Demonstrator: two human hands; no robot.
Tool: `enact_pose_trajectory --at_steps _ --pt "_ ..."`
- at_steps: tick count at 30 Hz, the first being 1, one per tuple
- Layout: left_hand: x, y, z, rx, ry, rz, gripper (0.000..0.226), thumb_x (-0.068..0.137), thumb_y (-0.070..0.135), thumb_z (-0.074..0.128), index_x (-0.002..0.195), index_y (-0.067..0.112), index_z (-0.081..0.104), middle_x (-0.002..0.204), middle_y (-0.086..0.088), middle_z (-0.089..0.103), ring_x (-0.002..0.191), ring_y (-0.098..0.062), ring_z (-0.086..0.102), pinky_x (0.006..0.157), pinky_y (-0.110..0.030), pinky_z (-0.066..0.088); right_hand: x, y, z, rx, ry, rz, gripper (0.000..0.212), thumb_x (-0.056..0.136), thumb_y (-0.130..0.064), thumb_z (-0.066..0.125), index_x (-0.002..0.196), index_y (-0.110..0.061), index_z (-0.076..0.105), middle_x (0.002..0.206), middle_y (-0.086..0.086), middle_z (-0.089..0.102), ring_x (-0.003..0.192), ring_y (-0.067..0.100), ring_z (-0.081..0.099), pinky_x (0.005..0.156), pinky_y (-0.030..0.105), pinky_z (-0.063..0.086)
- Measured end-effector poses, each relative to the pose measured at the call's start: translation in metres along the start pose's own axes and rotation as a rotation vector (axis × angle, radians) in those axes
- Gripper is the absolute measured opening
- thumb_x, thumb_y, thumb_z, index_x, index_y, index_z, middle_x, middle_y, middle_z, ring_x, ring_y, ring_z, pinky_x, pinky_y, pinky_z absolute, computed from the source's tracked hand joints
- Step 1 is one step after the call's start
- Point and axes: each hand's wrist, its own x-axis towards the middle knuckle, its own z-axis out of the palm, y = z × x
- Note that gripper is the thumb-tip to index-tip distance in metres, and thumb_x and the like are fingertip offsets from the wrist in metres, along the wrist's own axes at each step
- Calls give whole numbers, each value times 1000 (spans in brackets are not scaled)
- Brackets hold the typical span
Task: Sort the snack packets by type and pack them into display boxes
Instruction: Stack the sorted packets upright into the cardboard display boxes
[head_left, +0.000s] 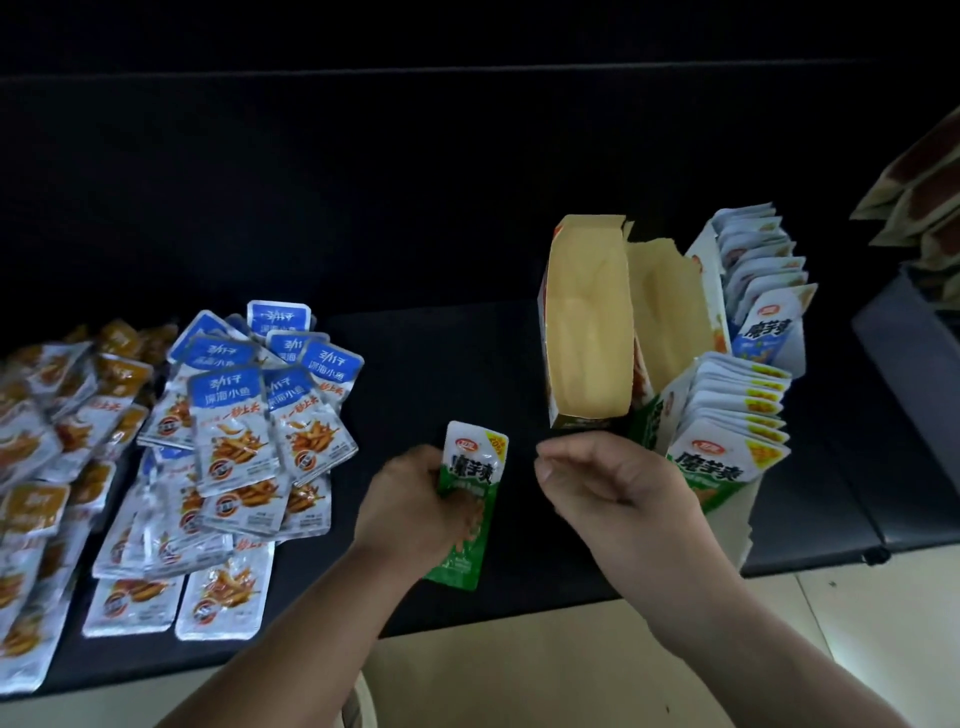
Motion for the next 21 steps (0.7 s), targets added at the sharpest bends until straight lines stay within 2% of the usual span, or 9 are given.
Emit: enact_pose_trajectory --at_steps 2,4,6,9,10,12,15,18,21 --pt "-11 8 -10 -74 4 49 5 91 28 75 89 31 71 79 12 75 71 -4 73 73 -42 64 -1 -5 -5 -51 39 -35 31 88 -25 79 116 -36 71 104 -15 75 91 2 71 87 30 59" --pt "-27 27 -27 -237 -32 158 8 94 26 75 86 26 73 83 7 77 79 -11 74 79 -43 62 -3 -12 -14 -70 96 -60 51 84 -30 82 129 -40 61 113 -19 70 85 10 72 84 34 60" --pt "-47 53 -43 -413 -154 264 5 93 27 75 89 24 76 90 3 79 89 -19 75 83 -39 60 -4 -26 -26 -74 101 -83 57 80 -33 85 130 -42 58 109 -17 72 75 20 71 71 33 59" --pt "-67 90 -39 -563 -303 364 10 88 29 75 97 27 79 97 -4 79 96 -26 75 87 -38 62 -6 -40 -51 46 1 -144 20 86 -22 81 105 -29 76 80 -6 77 55 9 62 52 19 47" --pt "-68 97 -30 -592 -300 374 9 89 25 76 97 26 79 96 -5 79 94 -27 75 85 -39 62 -6 -41 -58 84 5 -158 10 88 -17 79 96 -24 79 70 -6 74 51 4 59 50 16 45" --pt "-65 104 -6 -580 -219 379 14 90 18 78 98 29 77 92 -4 76 83 -23 72 77 -36 61 -5 -37 -76 82 101 -177 6 90 -13 77 84 -17 77 58 -8 68 48 2 58 49 15 44" --pt "-62 104 20 -449 -119 311 28 87 22 81 106 40 72 97 5 68 70 -3 59 69 -15 51 -5 -30 -107 106 283 -188 7 91 -12 76 84 -11 73 60 -7 69 49 3 58 49 18 45" --pt "-65 98 34 -304 -209 227 35 89 32 79 119 42 64 109 16 64 85 5 62 67 -4 47 -6 -22 -127 55 312 -179 5 91 -10 76 89 -14 74 69 -8 75 53 0 60 53 14 44" --pt "-63 96 44 -290 -257 179 36 89 32 80 120 41 66 111 19 67 88 10 64 64 -2 45 -8 -4 -127 -8 281 -136 9 89 -13 78 89 -22 76 81 -4 79 68 7 70 65 27 53"
